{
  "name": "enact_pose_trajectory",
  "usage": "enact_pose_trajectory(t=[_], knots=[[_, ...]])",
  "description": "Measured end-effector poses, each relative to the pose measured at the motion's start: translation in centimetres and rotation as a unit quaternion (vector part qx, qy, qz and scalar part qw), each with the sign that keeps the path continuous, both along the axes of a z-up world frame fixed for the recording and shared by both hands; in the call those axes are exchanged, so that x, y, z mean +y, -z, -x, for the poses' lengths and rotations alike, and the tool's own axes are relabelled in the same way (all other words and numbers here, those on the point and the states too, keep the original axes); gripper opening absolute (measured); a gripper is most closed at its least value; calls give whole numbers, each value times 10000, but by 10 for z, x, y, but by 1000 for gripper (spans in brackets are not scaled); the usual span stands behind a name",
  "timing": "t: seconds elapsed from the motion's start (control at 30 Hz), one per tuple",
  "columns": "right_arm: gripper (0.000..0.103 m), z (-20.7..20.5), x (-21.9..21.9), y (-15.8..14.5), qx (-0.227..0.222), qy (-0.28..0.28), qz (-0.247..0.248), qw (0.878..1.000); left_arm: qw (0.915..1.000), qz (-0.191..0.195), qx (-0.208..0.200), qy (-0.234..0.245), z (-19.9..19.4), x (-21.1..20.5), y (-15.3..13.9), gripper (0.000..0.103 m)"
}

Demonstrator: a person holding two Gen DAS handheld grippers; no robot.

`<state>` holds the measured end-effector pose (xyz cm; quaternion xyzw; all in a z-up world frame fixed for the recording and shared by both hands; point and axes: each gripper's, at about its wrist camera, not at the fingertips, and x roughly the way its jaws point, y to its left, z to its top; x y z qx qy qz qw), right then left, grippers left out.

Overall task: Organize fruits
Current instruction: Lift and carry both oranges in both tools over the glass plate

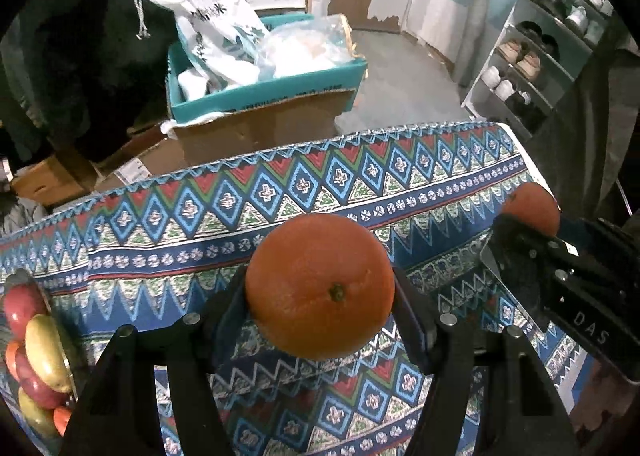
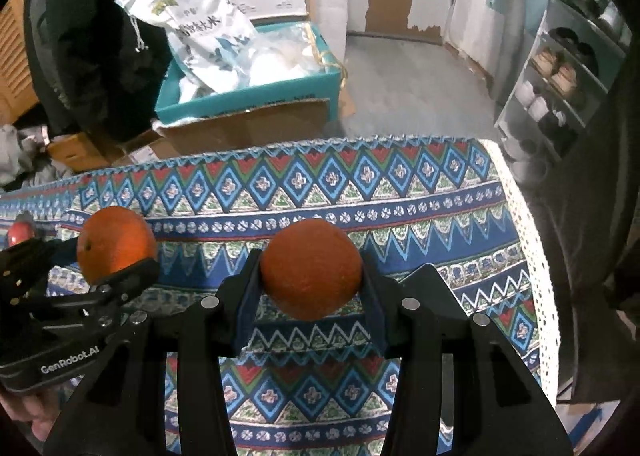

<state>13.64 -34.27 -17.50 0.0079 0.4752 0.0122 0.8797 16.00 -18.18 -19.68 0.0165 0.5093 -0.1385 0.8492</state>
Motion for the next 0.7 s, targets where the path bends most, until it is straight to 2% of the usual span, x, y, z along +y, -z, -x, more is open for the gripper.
enact_pose_trajectory(t=[0.7], knots=[[46, 41, 28, -71, -684, -393, -65, 9969, 9969, 301, -728, 18, 57, 32, -86, 69]])
